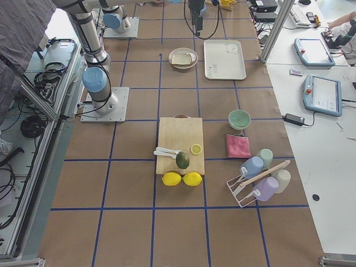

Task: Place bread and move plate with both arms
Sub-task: 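Reach the left gripper to the rim of the white plate and grasp it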

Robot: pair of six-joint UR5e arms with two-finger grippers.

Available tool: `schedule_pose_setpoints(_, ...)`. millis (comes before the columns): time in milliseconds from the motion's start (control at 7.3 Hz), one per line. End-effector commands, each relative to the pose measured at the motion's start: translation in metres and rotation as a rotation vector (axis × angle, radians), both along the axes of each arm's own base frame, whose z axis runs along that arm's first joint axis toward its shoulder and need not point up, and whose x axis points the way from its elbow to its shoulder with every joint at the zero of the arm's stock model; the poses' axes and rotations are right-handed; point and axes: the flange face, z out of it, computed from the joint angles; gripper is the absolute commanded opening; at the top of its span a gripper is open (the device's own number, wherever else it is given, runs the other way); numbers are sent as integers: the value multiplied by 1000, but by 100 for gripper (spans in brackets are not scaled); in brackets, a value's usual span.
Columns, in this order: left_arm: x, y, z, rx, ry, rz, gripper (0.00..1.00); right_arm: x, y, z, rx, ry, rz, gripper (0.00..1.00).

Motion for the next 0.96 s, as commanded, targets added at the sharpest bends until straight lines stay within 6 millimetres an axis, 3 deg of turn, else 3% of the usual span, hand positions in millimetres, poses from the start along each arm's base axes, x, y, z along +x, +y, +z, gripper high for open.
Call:
schedule_pose_setpoints(0,-1,-23,-47,87,4,20,100,1,-2,0,-7,-3,1,100)
schedule_pose_setpoints(274,-14,-39,-123,194,112,120,100,0,-2,0,-13,-4,-1,100)
schedule_pose_setpoints(548,-25,-41,-217,194,182,144,100,0,-3,0,-13,-6,-2,100)
schedule_pose_setpoints(822,-49,-42,-273,242,285,134,97,-11,-7,-2,-6,-9,-21,100)
